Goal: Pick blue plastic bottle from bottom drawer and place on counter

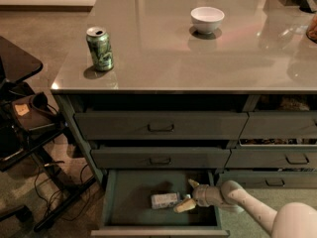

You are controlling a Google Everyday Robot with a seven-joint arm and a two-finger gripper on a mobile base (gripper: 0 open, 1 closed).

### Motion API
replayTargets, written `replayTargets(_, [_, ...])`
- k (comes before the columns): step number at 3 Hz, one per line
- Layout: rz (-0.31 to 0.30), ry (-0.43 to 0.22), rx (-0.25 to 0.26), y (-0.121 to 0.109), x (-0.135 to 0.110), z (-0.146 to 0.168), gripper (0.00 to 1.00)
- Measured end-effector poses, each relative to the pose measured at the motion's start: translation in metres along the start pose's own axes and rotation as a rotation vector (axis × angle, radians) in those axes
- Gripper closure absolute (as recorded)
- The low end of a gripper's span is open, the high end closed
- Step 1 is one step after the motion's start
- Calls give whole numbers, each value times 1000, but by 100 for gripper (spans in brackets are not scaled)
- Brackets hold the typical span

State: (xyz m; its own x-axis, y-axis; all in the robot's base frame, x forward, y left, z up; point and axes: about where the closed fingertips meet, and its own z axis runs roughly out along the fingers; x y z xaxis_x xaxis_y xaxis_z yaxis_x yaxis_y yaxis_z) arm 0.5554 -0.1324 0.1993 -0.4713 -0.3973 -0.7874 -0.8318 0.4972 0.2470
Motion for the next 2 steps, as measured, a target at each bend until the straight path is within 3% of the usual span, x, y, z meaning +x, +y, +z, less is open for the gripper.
replayTargets(1, [-12,-60,126,-24,5,29,0])
replayTargets(2, [-10,-61,143,-27,5,32,0])
